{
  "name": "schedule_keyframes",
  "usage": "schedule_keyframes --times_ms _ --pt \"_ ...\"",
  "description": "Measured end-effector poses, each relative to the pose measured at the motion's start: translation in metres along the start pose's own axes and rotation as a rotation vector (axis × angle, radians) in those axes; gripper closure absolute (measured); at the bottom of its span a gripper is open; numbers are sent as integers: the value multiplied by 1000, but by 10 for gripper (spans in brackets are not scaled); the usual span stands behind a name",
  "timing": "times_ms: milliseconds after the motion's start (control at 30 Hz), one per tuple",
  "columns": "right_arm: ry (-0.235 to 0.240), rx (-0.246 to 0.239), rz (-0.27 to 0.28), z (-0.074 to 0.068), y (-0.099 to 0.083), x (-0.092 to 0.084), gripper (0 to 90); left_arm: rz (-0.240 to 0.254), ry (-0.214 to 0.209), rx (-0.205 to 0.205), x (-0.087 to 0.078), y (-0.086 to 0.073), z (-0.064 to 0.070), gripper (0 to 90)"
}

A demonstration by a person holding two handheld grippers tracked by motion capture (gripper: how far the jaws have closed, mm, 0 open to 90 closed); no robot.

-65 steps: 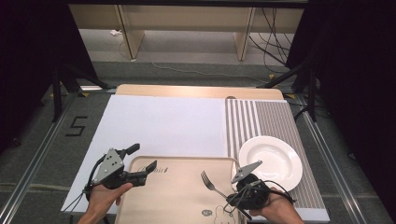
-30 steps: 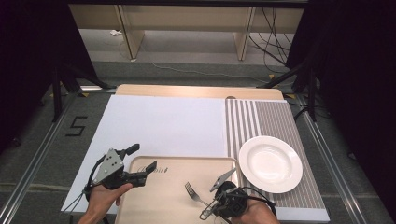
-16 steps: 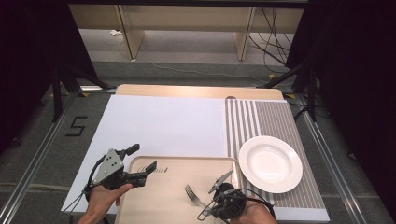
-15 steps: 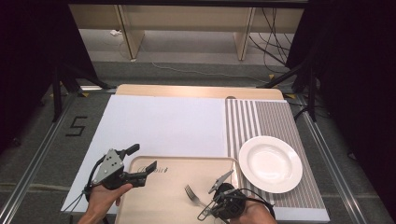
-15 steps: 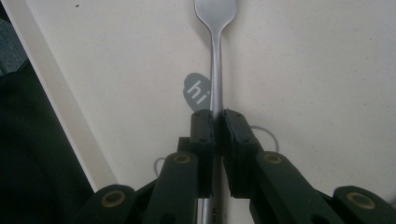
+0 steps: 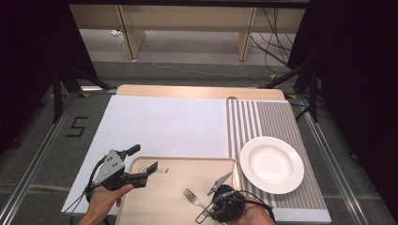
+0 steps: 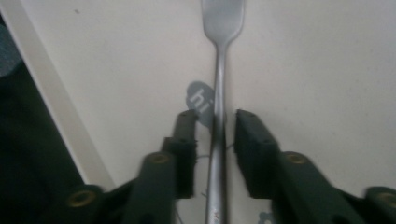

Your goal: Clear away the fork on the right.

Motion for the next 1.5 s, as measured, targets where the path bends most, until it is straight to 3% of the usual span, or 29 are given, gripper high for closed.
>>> schedule_keyframes --times_ms 67,233,300,433,667,867,1033,1500 --pt "-15 -31 32 -3 4 -3 549 -9 7 3 -1 0 -1 160" --pt "-14 -78 45 -13 9 0 515 -2 4 0 0 0 0 160" --pt "-19 -98 48 -16 10 2 558 -3 1 2 0 0 0 160" --pt "-25 -135 87 -21 14 3 731 -11 7 5 0 0 0 160" --pt "-7 -127 71 -20 15 9 900 -6 2 6 0 0 0 160" --pt "-5 -138 56 -17 15 13 900 -3 3 4 0 0 0 160" --pt "-53 -155 28 -15 15 17 900 -3 3 4 -1 0 1 160" --pt "-117 -82 31 14 9 7 900 -3 5 4 -1 1 0 160"
Point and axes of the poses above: each handheld gripper's, and its own axes: x roughly forward along the jaws, y roughly out of its top, z roughly to its right, the point moved 6 cm from there along x, roughly forward along the jaws, and after that the axes turned 1 degree about -x, right-handed, at the moved point
